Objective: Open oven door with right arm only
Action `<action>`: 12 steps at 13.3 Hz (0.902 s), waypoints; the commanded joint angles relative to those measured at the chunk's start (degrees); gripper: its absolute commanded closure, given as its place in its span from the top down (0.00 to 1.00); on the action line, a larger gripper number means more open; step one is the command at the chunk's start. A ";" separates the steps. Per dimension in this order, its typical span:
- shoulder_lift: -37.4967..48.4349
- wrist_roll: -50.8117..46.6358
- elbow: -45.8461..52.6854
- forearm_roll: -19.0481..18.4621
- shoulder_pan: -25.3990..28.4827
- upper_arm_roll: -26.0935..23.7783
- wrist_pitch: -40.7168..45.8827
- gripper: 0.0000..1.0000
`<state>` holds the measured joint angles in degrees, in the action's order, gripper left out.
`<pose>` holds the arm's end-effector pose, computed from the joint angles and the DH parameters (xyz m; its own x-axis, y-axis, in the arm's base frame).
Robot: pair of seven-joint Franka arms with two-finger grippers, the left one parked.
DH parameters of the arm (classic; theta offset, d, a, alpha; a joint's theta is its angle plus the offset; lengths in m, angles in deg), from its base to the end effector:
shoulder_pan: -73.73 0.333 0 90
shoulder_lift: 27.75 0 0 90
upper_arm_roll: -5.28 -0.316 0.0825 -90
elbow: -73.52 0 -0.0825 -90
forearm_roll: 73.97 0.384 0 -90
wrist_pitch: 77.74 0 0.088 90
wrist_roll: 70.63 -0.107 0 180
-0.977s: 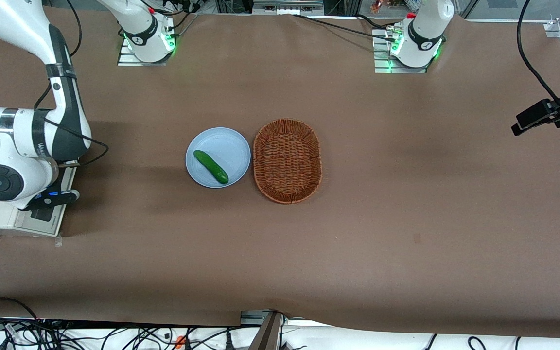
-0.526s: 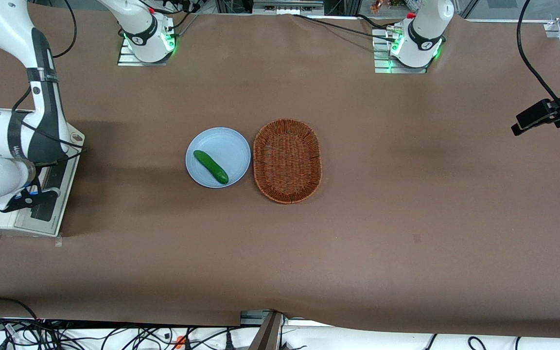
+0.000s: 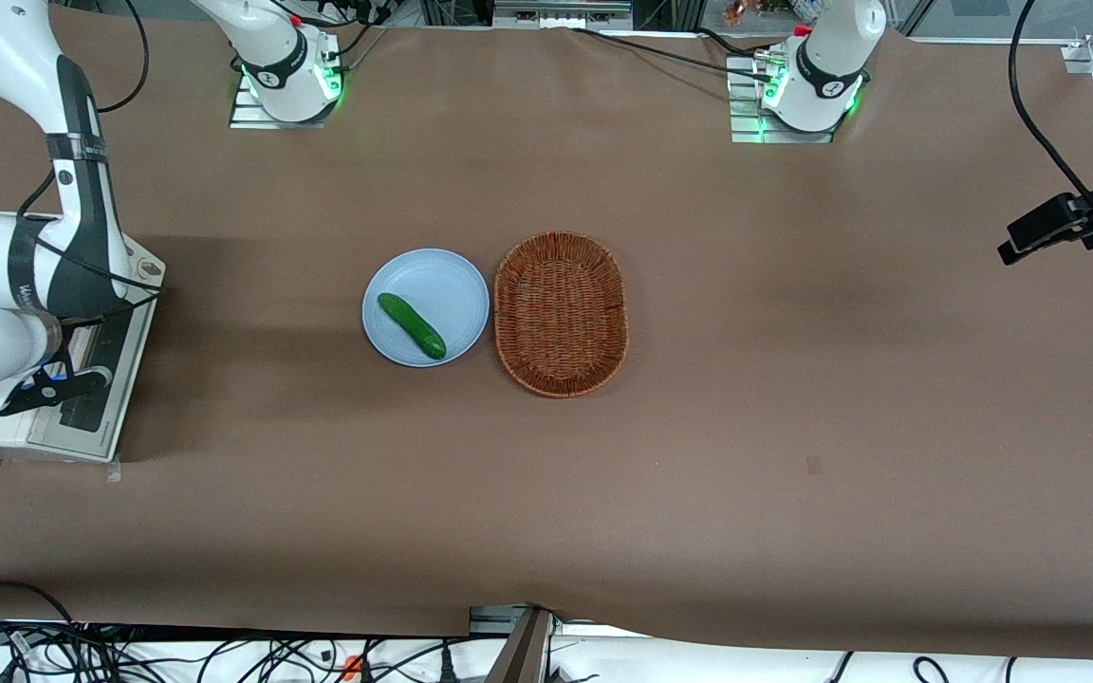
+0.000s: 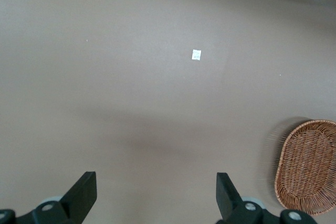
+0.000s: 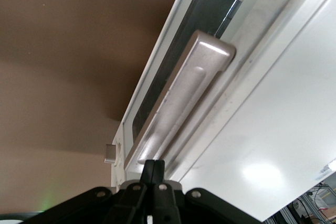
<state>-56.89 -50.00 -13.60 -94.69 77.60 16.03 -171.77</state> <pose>0.6442 -0.0965 0.3544 0.8389 0.2293 -0.4937 0.3866 -0.8895 0.2438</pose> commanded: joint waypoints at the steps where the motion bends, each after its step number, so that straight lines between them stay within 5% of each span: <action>1: -0.38 0.99 -0.16 -1.34 -0.79 -0.46 -1.24 0.00; 12: -2.49 1.79 -0.25 -0.29 -1.32 -0.46 -4.14 0.00</action>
<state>-57.93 -49.19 -13.63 -94.97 77.20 15.91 -173.32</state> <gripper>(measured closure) 0.991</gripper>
